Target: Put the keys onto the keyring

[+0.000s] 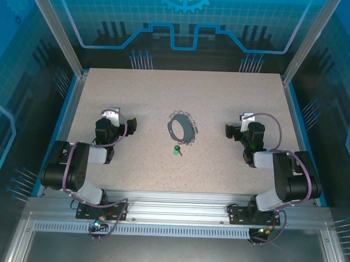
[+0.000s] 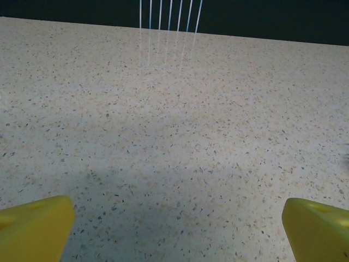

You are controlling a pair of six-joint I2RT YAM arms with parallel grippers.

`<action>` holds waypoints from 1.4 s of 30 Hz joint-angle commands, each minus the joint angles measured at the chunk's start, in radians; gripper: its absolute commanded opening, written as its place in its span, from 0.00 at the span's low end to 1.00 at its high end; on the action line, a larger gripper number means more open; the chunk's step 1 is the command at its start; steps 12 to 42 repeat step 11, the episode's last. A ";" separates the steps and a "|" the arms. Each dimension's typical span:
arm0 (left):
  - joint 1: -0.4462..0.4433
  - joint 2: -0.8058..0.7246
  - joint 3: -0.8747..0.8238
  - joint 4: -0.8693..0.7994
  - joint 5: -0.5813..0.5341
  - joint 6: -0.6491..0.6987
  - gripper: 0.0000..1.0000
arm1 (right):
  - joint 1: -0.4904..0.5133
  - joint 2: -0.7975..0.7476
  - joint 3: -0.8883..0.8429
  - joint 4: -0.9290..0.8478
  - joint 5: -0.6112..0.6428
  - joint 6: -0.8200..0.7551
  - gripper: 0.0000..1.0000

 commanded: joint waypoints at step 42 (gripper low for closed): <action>0.009 0.001 0.008 -0.011 0.016 0.016 0.99 | -0.005 0.000 0.014 0.023 -0.079 -0.028 1.00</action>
